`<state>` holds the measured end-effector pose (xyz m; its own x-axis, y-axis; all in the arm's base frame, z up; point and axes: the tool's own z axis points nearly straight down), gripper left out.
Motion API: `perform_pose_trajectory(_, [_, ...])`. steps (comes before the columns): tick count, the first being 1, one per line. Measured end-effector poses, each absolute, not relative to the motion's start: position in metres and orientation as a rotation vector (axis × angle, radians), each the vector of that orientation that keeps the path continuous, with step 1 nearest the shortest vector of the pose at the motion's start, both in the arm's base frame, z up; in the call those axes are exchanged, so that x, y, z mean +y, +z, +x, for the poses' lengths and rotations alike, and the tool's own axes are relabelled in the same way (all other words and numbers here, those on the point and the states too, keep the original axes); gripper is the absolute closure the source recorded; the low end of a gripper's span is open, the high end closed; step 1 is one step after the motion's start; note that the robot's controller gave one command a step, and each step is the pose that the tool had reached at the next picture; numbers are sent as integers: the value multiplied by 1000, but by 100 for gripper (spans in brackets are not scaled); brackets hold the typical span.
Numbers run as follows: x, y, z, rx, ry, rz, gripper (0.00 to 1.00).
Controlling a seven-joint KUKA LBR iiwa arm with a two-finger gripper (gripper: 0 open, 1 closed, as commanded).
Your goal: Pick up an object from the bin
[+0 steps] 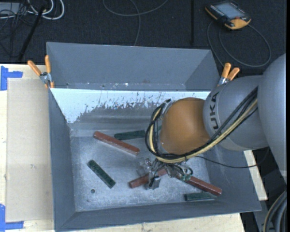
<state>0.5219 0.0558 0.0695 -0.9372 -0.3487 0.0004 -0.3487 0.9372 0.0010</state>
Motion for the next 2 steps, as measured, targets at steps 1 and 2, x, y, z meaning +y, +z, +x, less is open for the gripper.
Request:
perform_pose_trajectory(1, [19,232,528,-3104,0,503,100])
perform_pose_trajectory(2, [19,231,528,-3102,-1,502,100])
